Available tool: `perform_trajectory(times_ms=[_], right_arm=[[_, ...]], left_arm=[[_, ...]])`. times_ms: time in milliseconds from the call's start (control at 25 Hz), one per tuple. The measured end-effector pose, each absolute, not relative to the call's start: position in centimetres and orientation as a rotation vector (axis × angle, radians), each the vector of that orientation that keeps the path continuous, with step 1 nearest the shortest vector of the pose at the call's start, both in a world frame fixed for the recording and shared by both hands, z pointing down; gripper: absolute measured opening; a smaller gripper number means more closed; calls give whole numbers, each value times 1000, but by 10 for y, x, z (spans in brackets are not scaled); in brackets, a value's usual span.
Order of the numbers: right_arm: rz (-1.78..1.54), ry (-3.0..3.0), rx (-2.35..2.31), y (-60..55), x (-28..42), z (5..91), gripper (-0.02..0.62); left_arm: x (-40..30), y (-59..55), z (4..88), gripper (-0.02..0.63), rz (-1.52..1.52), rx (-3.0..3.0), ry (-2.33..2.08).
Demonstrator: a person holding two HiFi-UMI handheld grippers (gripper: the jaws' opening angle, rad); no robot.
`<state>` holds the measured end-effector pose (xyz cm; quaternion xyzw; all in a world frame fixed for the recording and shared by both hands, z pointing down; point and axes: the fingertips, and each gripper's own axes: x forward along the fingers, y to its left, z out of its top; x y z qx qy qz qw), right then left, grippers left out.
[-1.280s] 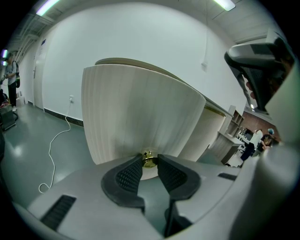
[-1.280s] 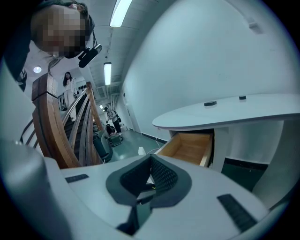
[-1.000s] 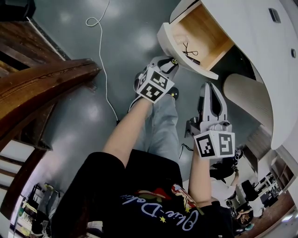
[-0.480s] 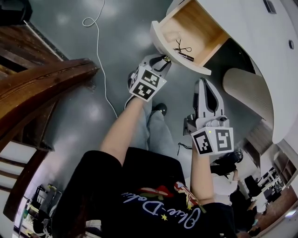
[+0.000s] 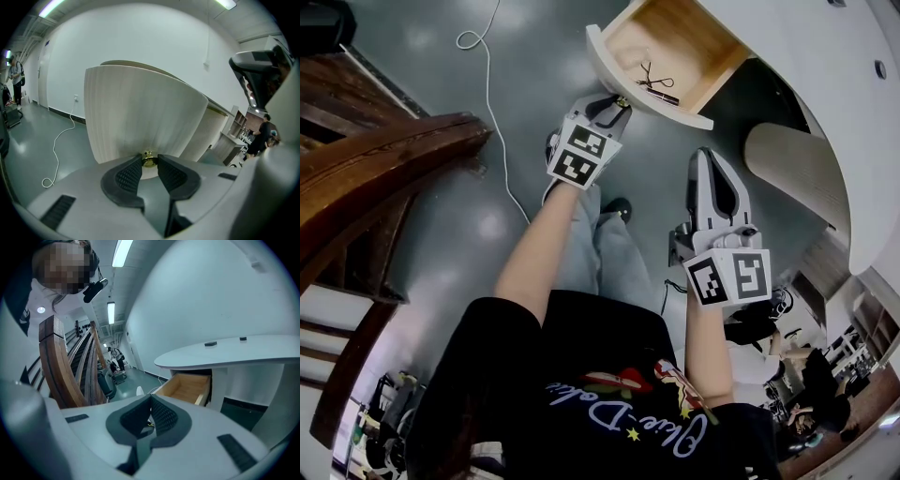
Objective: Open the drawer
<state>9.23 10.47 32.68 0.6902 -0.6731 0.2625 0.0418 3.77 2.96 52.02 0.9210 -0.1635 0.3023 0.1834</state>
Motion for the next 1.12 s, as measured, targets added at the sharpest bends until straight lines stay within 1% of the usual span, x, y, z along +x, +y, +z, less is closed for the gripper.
perform_trajectory(times_ms=[240, 480, 680, 760, 1120], right_arm=[[785, -2062, 2128, 112, 93, 314, 0], [760, -2058, 2150, 123, 98, 299, 0], [733, -2063, 2161, 133, 99, 282, 0], [717, -2069, 2172, 137, 101, 275, 0], [657, -2095, 2190, 160, 106, 235, 0]], left_arm=[[32, 30, 512, 106, 827, 2562, -486], [19, 27, 476, 104, 751, 2574, -539], [5, 32, 429, 18, 697, 2635, -577], [1, 33, 411, 8, 691, 2662, -598], [2, 59, 325, 5, 676, 2748, -544]])
